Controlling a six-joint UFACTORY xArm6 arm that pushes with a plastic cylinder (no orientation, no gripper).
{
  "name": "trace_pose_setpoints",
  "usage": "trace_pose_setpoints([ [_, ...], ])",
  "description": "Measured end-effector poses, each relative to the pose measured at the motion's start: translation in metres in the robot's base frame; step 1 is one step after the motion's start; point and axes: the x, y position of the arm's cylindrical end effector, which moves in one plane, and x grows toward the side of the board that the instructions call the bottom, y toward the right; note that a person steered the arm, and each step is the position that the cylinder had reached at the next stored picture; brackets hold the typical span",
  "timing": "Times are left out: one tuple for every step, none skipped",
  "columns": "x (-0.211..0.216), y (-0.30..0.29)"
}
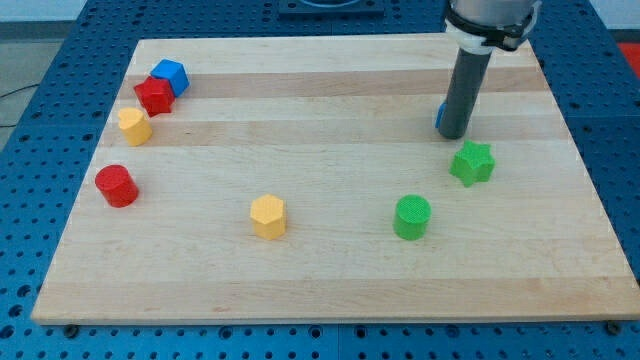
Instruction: Place the arm at the top left corner of the board
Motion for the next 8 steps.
trace_pose_setpoints([
  [0.001, -0.066],
  [-0.02, -0.174],
  [-0.073, -0.232],
  [-0.137, -0.338],
  [-0.171, -0.391],
  [-0.184, -0.401],
  [-0.199, -0.406],
  [-0.199, -0.357],
])
